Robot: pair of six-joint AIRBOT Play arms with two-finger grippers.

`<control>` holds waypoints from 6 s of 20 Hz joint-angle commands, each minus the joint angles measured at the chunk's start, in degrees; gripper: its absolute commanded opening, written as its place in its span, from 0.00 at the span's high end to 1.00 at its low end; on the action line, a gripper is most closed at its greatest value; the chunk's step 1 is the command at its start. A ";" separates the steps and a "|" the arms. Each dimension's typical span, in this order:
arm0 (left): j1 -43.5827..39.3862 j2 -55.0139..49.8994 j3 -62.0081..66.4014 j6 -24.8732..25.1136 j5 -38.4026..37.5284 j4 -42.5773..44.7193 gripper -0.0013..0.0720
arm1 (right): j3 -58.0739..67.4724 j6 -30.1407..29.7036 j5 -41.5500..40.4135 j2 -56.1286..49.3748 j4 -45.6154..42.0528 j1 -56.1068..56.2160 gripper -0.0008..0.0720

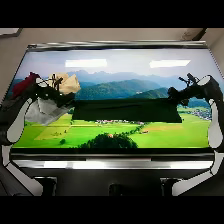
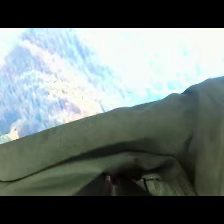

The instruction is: Fold the shirts.

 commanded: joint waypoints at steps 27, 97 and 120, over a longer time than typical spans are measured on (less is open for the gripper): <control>-9.73 22.71 0.44 -0.59 -2.51 -0.44 0.10 | 0.24 -13.94 12.92 -12.07 20.15 -11.54 0.08; -4.48 44.72 -4.85 0.52 15.02 -0.39 0.94 | -21.79 5.44 -6.03 4.22 17.77 20.48 0.46; -7.08 44.37 -4.85 0.52 15.04 -0.35 0.94 | -23.21 16.09 15.82 25.73 -16.81 -42.10 0.94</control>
